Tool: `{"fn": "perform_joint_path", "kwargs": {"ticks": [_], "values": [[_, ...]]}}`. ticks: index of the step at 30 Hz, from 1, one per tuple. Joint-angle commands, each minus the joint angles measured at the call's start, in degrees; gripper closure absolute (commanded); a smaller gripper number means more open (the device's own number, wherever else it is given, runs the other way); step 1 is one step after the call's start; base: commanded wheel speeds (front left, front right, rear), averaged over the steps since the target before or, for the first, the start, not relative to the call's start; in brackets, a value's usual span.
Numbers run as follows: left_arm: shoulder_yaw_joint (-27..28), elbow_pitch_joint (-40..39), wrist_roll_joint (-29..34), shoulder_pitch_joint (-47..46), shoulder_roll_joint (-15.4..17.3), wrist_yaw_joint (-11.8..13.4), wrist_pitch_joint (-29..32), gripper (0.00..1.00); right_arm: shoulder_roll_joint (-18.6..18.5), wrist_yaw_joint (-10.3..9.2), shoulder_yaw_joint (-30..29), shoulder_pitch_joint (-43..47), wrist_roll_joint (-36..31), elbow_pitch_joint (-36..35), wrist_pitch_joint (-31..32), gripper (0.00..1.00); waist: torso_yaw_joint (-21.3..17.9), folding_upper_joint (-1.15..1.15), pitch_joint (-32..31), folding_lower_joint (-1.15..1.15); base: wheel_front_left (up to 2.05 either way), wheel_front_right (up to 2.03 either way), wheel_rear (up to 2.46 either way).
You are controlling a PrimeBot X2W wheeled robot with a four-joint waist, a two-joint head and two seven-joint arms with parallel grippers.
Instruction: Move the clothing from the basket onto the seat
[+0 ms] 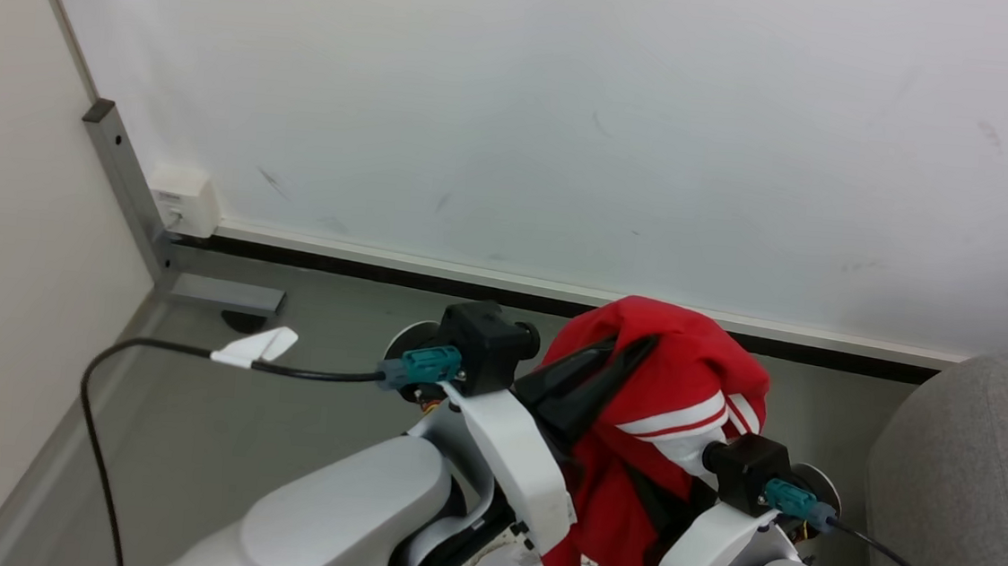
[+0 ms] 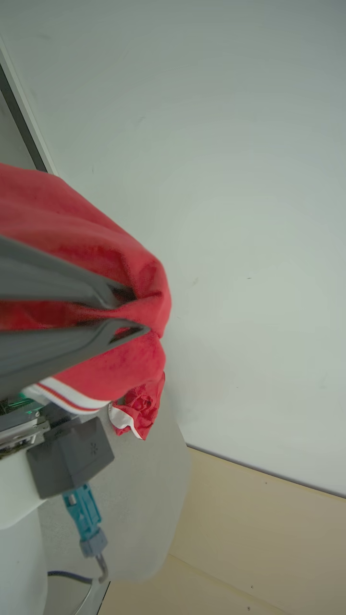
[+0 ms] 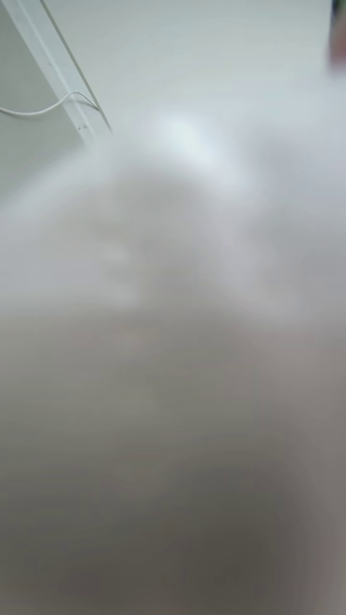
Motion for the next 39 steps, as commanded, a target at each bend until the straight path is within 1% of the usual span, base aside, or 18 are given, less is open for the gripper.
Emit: {"fn": "perform_joint_path", "kwargs": {"ticks": [1,6,12,13,14,15,22,27,32,39], "values": [[0.3,0.3,-0.6,0.9,0.5,0.2,-0.3,1.0,-0.4,-0.13,-0.2,-0.4,0.4,0.4,-0.6,1.0,-0.2,0.0,0.0,0.0,0.0,0.0,0.0],[0.3,0.7,-0.8,1.3,0.9,0.4,-0.5,1.0,-0.9,-0.13,-0.3,0.1,0.5,0.3,-1.5,1.0,-1.0,0.0,-0.1,0.0,0.0,0.0,0.0],[0.1,1.2,-0.8,2.2,1.3,0.8,-0.6,1.0,-1.4,-0.13,-3.6,1.5,-0.7,-1.5,-2.0,1.0,-2.0,0.0,-0.1,0.0,0.0,0.0,0.0],[0.2,1.3,-1.0,2.3,1.3,1.0,-0.7,0.81,-1.4,-0.13,-4.3,1.8,-1.0,-1.9,-2.0,1.0,-2.3,0.0,-0.1,0.0,0.0,0.0,0.0],[0.6,1.3,-1.4,2.6,1.1,1.2,-0.9,0.32,-1.4,-0.13,-4.9,2.0,-1.3,-2.5,-2.0,1.0,-2.5,0.0,0.0,0.0,0.0,0.0,0.0],[0.8,1.1,-1.4,2.8,1.1,1.4,-1.1,0.0,-1.4,-0.13,-5.6,2.3,-1.6,-3.2,-2.0,1.0,-2.8,0.0,0.0,0.0,0.0,0.0,0.0],[-0.4,0.4,-0.2,3.7,1.4,1.3,-1.4,0.0,-2.3,-0.13,-10.7,4.6,-4.5,-6.0,-1.9,1.0,-5.1,0.0,0.6,0.0,0.0,0.0,0.0],[-1.1,-0.6,0.3,4.7,1.7,1.4,-1.8,0.0,-3.0,-0.13,-15.0,6.1,-5.9,-7.6,-2.0,1.0,-7.7,0.0,1.3,0.0,0.0,0.0,0.0],[-1.2,-1.9,1.1,5.2,2.3,1.4,-2.6,0.0,-4.0,-0.13,-19.8,7.5,-8.0,-9.5,-2.0,1.0,-11.4,0.0,2.6,0.0,0.0,0.0,0.0],[-1.1,-2.9,4.5,5.1,3.2,1.3,-3.4,0.0,-4.7,-0.13,-24.8,9.0,-10.8,-12.8,-1.3,1.0,-17.7,0.0,4.8,0.0,0.0,0.0,0.0]]}}
